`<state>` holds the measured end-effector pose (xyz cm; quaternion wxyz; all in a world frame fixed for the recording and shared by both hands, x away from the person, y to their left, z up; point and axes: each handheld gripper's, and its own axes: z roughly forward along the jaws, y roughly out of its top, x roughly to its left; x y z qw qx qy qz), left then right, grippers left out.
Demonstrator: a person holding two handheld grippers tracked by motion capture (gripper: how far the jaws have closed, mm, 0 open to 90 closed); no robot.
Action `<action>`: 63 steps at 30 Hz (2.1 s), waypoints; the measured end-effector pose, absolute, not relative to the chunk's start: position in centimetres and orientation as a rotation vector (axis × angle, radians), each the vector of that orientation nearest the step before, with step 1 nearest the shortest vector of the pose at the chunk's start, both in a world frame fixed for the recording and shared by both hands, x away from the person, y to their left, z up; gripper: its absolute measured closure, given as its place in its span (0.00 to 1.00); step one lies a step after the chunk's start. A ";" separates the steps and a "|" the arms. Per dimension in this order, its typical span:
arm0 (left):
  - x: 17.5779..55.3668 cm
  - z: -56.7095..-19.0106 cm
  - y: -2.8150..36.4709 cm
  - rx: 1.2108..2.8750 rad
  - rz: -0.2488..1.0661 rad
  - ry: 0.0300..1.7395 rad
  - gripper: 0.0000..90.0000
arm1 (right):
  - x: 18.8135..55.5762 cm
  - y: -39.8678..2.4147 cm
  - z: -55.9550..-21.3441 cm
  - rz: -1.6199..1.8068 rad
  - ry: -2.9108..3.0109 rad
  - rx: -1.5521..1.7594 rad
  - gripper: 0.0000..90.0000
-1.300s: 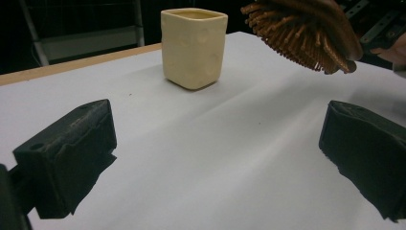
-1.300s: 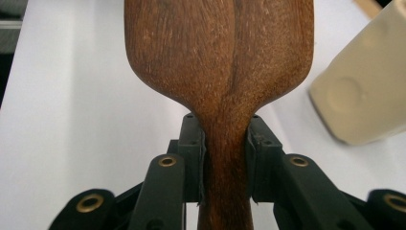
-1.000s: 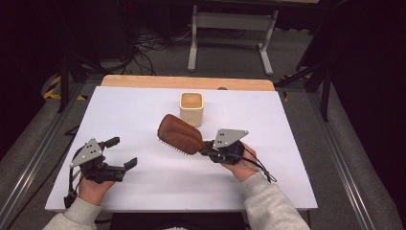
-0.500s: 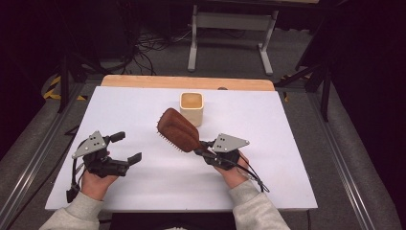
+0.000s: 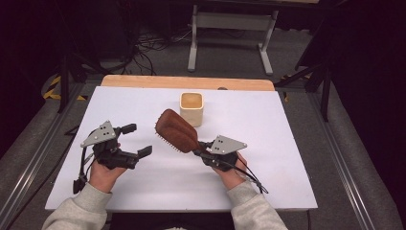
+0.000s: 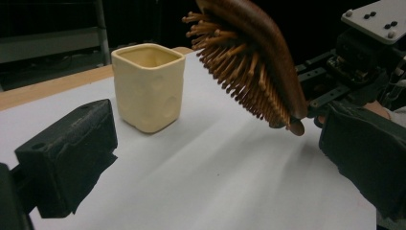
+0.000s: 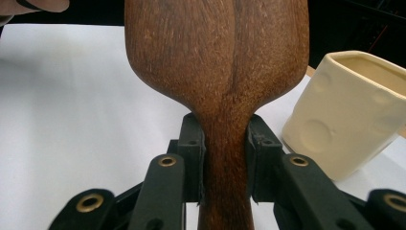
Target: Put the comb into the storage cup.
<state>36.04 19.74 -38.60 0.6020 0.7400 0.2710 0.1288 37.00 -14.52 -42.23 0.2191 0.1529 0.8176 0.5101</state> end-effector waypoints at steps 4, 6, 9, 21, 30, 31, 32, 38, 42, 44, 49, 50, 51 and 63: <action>36.3 -38.1 18.8 1.739 0.284 0.612 0.00 | 36.9 -14.4 -42.3 1.413 2.258 0.419 0.80; 36.5 -37.9 18.2 1.754 0.278 0.610 0.00 | 36.9 -14.4 -42.3 1.413 2.259 0.414 0.80; 36.9 -37.6 17.3 1.775 0.279 0.600 0.00 | 36.9 -14.4 -42.3 1.411 2.257 0.409 0.80; 38.0 -37.1 14.2 1.849 0.218 0.580 0.04 | 36.7 -14.4 -42.2 1.407 2.246 0.399 0.80; 38.7 -37.0 13.5 1.851 0.197 0.626 0.18 | 36.7 -14.3 -42.3 1.403 2.240 0.385 0.80; 38.8 -37.0 13.5 1.846 0.182 0.635 0.21 | 36.7 -14.3 -42.3 1.399 2.239 0.382 0.80; 38.8 -37.0 13.5 1.842 0.175 0.640 0.23 | 36.7 -14.2 -42.3 1.395 2.240 0.379 0.80; 39.0 -36.8 13.5 1.840 0.141 0.665 0.34 | 36.7 -14.1 -42.5 1.366 2.243 0.368 0.80; 39.1 -36.6 13.4 1.842 0.093 0.671 0.42 | 36.8 -14.1 -42.6 1.358 2.243 0.374 0.80; 39.4 -36.7 13.5 1.847 0.067 0.672 0.45 | 36.8 -14.1 -42.6 1.348 2.247 0.373 0.80; 39.6 -36.5 13.9 1.822 -0.013 0.650 0.56 | 36.9 -14.0 -42.9 1.340 2.270 0.368 0.79; 39.5 -36.4 13.9 1.831 0.001 0.635 0.57 | 36.9 -13.9 -42.9 1.341 2.271 0.367 0.79; 39.3 -36.3 13.8 1.835 0.006 0.624 0.58 | 36.9 -13.9 -43.0 1.342 2.271 0.365 0.79; 38.7 -34.4 13.0 1.888 0.065 0.573 0.64 | 37.1 -14.3 -42.6 1.434 2.287 0.401 0.70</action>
